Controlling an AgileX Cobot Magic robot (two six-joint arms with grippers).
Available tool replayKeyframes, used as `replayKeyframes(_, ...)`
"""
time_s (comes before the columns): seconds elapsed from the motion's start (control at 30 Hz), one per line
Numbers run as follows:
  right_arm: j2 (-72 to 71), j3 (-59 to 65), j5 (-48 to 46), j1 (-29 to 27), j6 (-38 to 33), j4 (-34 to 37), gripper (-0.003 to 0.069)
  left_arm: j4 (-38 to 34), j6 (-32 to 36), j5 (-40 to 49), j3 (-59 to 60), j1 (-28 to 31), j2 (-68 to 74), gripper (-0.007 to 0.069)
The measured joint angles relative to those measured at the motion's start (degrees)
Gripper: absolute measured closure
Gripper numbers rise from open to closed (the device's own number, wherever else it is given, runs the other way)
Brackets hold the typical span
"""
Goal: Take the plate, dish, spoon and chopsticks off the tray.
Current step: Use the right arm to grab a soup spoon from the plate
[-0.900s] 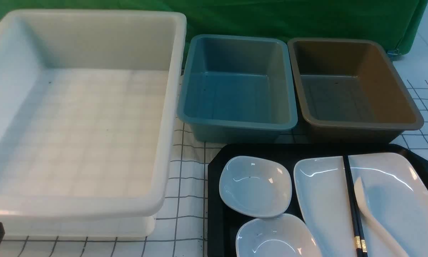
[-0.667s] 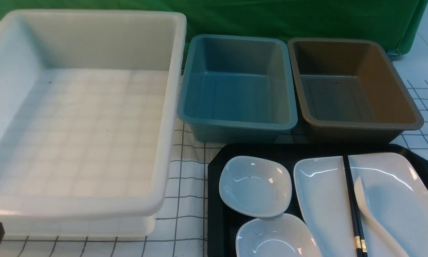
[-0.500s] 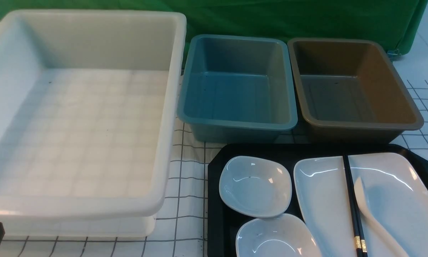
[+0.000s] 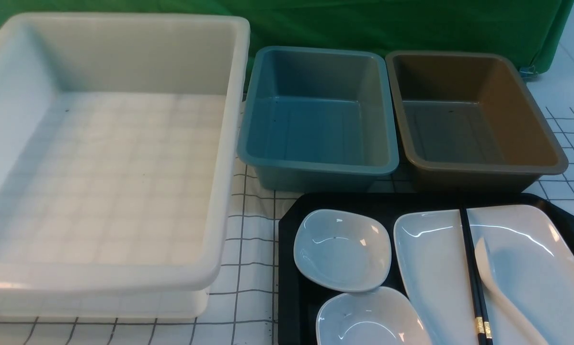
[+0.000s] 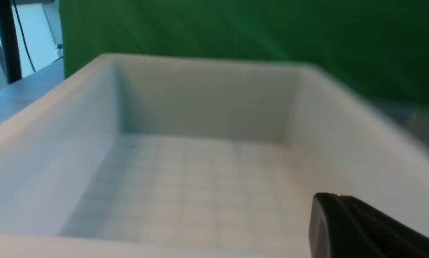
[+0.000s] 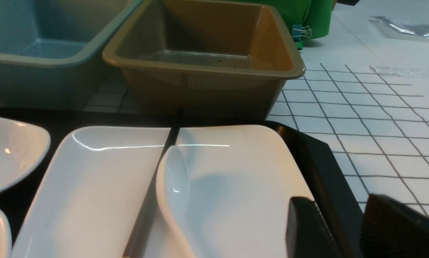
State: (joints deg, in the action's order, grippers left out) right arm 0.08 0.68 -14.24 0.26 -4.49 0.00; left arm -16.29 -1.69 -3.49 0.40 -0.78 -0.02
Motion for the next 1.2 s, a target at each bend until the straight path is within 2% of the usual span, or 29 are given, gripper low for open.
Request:
replayKeyframes(0.13, 0.0, 0.0, 0.0, 0.0, 0.0, 0.0, 0.0412, -7.0, -3.8, -10.2, 0.0, 0.0, 0.0, 0.0619)
replayKeyframes(0.27, 0.0, 0.0, 0.0, 0.0, 0.0, 0.0, 0.0412, -7.0, -4.5, -16.7, 0.0, 0.0, 0.0, 0.0619)
replayKeyframes(0.4, 0.0, 0.0, 1.1, 0.0, 1.0, 1.1, 0.0412, -2.4, -4.5, -21.7, 0.0, 0.0, 0.0, 0.0619)
replayKeyframes(0.5, 0.0, 0.0, 7.9, 0.0, 9.1, 8.3, 0.0412, 2.6, -6.6, -24.9, 0.0, 0.0, 0.0, 0.0619)
replayKeyframes(0.6, 0.0, 0.0, 17.2, 0.0, 21.1, 14.5, 0.0412, 4.5, -12.2, -32.4, 0.0, 0.0, 0.0, 0.0619)
replayKeyframes(0.7, 0.0, 0.0, 21.6, 0.0, 24.8, 15.7, 0.0412, 4.6, -14.1, -33.7, -1.1, 0.0, -0.1, 0.0619)
replayKeyframes(0.77, 0.0, 0.0, 24.0, 0.0, 25.3, 16.3, 0.0412, 4.7, -14.9, -27.5, -6.3, 0.0, -0.1, 0.0619)
replayKeyframes(0.93, 0.0, 0.0, 27.4, 0.2, 28.0, 16.6, 0.0412, 6.4, -14.9, 1.2, -24.0, 0.0, 3.0, 0.0619)
replayKeyframes(1.0, 0.0, -1.5, 25.1, 1.2, 28.9, 16.2, 0.0438, 7.2, -13.4, 14.0, -32.2, 0.0, 8.1, 0.0619)
replayKeyframes(1.03, 0.1, -2.8, 24.5, 1.6, 28.9, 15.9, 0.0442, 7.2, -12.9, 16.7, -32.9, 0.0, 9.1, 0.0619)
replayKeyframes(1.07, 1.3, -7.0, 18.8, 3.0, 27.9, 14.2, 0.0500, 7.0, -10.1, 26.9, -38.0, 0.0, 13.4, 0.0619)
replayKeyframes(1.1, 1.5, -7.7, 17.1, 3.4, 27.2, 14.0, 0.0509, 7.0, -10.1, 26.9, -38.6, 0.0, 14.0, 0.0619)
replayKeyframes(1.13, 4.5, -14.7, 9.6, 5.6, 23.3, 13.1, 0.0594, 5.4, -6.2, 38.8, -43.1, 0.0, 19.9, 0.0619)
replayKeyframes(1.2, 10.2, -22.7, 0.4, 8.7, 18.3, 12.5, 0.0634, 3.0, -3.1, 46.7, -45.8, 0.0, 26.5, 0.0619)
